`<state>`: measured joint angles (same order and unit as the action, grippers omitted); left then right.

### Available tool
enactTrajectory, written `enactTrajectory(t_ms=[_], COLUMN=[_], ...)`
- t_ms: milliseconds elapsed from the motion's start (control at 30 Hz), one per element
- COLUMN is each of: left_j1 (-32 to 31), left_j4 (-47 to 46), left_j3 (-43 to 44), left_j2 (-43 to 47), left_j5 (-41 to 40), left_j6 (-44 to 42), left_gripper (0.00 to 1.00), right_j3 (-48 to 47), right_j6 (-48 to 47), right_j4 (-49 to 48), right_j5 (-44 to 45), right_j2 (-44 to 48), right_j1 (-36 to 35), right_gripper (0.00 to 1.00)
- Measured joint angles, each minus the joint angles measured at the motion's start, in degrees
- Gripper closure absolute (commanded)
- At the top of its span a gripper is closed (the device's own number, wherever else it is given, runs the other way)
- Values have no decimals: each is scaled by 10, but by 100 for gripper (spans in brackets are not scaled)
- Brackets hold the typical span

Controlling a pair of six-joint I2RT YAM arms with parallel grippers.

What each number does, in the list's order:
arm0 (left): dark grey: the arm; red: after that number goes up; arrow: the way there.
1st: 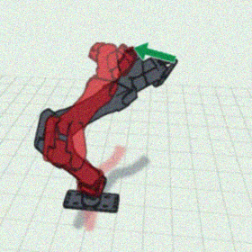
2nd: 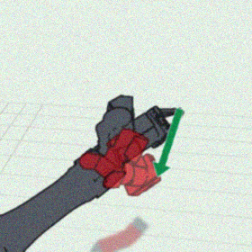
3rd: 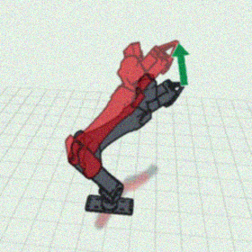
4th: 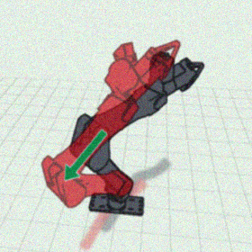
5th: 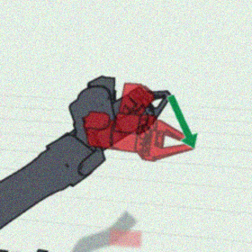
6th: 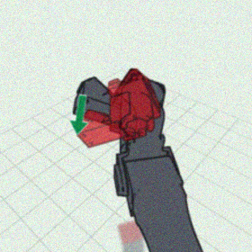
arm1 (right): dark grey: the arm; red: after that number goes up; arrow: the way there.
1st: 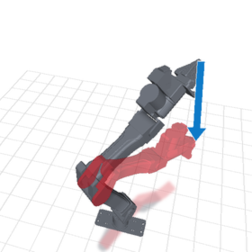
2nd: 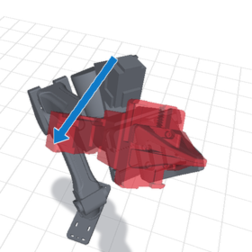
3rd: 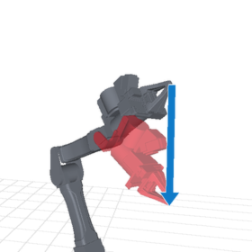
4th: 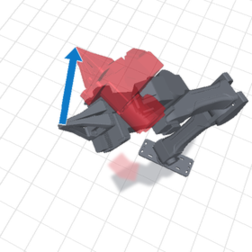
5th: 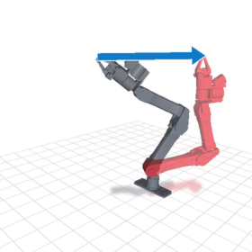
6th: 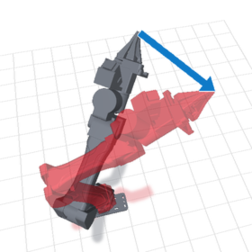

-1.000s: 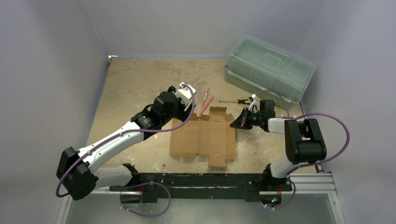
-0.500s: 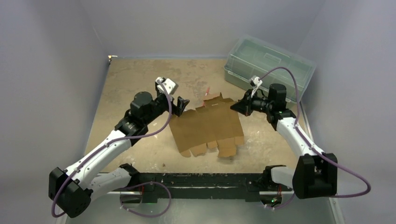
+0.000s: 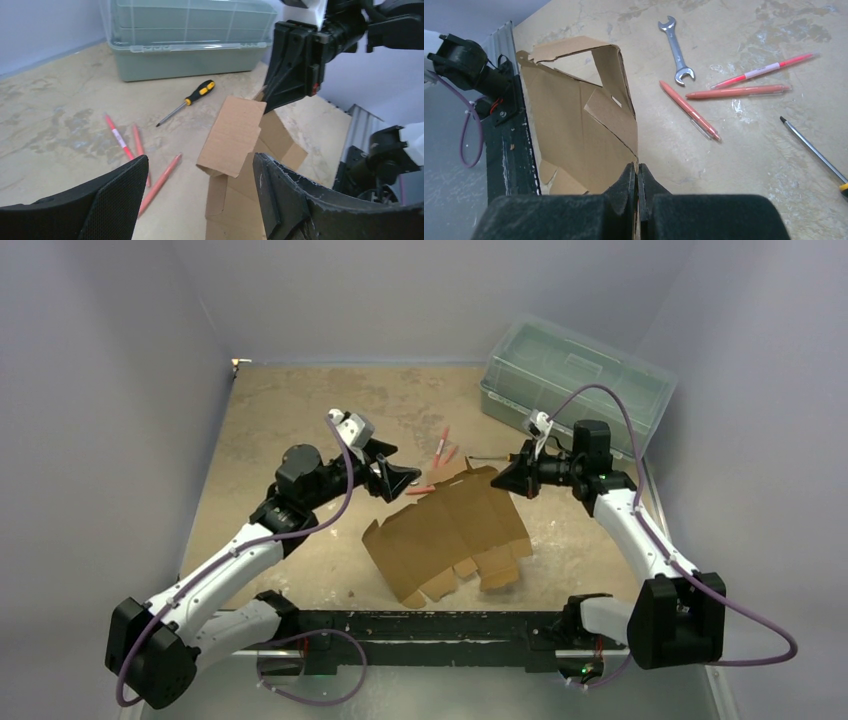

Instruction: Fold the paper box

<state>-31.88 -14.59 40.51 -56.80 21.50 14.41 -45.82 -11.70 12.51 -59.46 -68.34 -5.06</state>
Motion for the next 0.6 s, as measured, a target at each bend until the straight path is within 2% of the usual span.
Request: enactTrajectory(t_ms=[33,200,400,500,600], left_j1=[0,0,-16,-71,-153], left_j4=[-8,-111,-130,-97,-40], left_j3=[0,-47,-66,-51,-20], left_j2=[-2,-10,-11,-14,-28], left_j5=[13,69,56,8,-57], left_j6=[7,48,23,-32,-98], left_gripper=[15,11,9,11,20], right_j3=[-3,-14,-15,-15,-17], right_j6=[-2,-9,-14,-14,-14], right_j4=[4,17,30,33,35], right_j5=[-1,-5,-16,-17,-18], right_j2=[-2,-10,-11,-11,-14], right_j1=[-2,-5,-6,-6,-6], right_gripper=[100,100,100,100,100])
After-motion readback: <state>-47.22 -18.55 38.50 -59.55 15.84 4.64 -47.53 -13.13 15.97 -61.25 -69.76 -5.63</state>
